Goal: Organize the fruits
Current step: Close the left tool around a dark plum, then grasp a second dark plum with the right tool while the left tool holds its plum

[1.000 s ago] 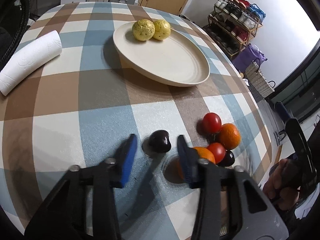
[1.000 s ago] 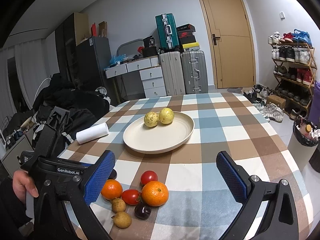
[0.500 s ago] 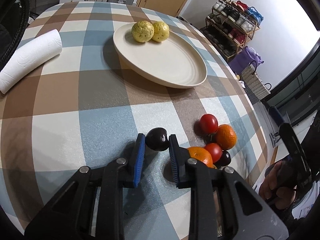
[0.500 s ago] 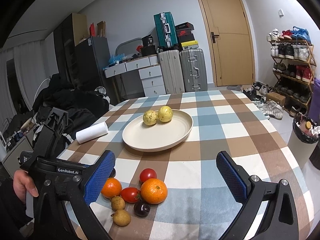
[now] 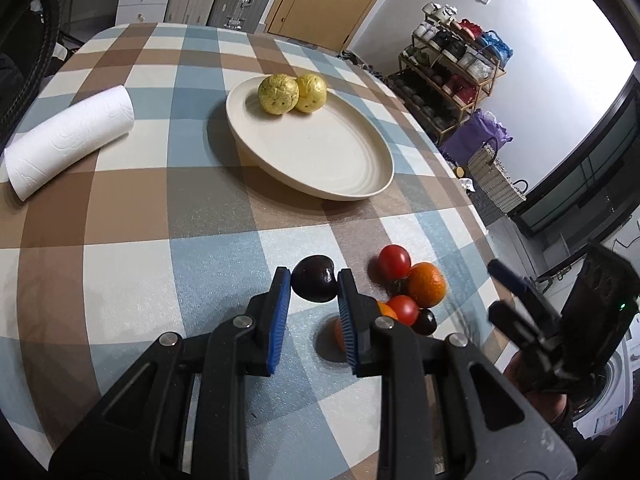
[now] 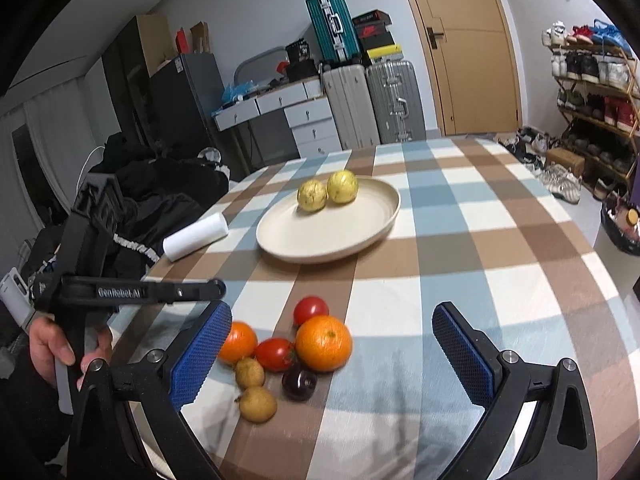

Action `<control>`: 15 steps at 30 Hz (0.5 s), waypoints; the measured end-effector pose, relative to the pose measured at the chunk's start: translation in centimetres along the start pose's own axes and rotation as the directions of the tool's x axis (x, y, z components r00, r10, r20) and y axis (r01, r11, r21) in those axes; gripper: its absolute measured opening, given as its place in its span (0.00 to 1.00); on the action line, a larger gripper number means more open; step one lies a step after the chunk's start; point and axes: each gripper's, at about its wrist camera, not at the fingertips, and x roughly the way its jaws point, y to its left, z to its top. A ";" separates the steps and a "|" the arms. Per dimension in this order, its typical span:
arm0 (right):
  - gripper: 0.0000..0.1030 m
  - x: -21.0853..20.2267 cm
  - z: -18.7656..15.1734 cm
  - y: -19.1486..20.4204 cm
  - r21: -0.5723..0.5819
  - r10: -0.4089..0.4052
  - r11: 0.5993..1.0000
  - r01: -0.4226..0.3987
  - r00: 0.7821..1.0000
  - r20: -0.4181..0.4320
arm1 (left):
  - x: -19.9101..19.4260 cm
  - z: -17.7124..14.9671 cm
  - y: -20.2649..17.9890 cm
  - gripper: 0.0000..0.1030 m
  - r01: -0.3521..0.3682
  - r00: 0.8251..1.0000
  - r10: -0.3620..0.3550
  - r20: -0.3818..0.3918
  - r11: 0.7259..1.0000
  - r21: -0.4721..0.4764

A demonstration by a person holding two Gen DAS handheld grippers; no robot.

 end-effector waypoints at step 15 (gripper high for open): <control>0.98 1.2 -2.6 0.4 0.044 0.047 0.998 -0.044 0.995 -0.089 | -1.4 -0.3 -1.3 0.21 -0.025 0.999 0.023 0.038 0.998 0.052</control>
